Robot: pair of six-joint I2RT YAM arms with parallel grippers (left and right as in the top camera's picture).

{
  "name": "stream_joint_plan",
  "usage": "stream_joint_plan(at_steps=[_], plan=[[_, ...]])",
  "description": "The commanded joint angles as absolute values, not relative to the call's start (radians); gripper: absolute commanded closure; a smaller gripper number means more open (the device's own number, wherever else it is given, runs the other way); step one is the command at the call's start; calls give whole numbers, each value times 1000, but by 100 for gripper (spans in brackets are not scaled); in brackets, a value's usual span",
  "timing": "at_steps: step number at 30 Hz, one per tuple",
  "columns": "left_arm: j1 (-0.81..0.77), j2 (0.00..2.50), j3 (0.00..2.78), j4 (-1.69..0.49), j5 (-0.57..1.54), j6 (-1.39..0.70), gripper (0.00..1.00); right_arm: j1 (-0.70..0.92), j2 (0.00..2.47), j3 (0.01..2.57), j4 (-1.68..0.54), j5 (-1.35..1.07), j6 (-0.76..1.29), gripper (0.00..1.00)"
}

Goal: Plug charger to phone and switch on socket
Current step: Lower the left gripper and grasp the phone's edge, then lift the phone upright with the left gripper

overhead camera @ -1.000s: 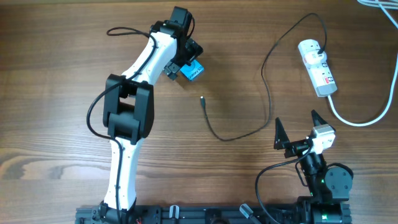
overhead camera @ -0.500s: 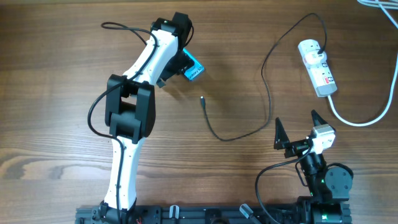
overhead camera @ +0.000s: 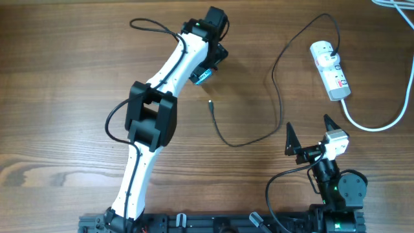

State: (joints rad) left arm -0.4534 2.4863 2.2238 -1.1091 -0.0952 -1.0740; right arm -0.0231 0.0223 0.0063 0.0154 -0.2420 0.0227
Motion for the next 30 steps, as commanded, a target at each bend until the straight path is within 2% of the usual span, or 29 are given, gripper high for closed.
stream_joint_plan(at_steps=[1,12,17,21,30], plan=[[-426,2526,2241,-1120,-94,-1117,1,-29,18,5,19,-233,33,0],[-403,2593,2241,-1217,-113,-1098,1,-29,18,5,19,-233,33,0],[-384,2594,2241,-1238,-154,-1004,1,-29,18,5,19,-233,33,0],[-372,2594,2241,-1187,-155,-919,1,-29,18,5,19,-233,33,0],[-374,2596,2240,-1094,-181,-920,1,-29,18,5,19,-233,33,0]])
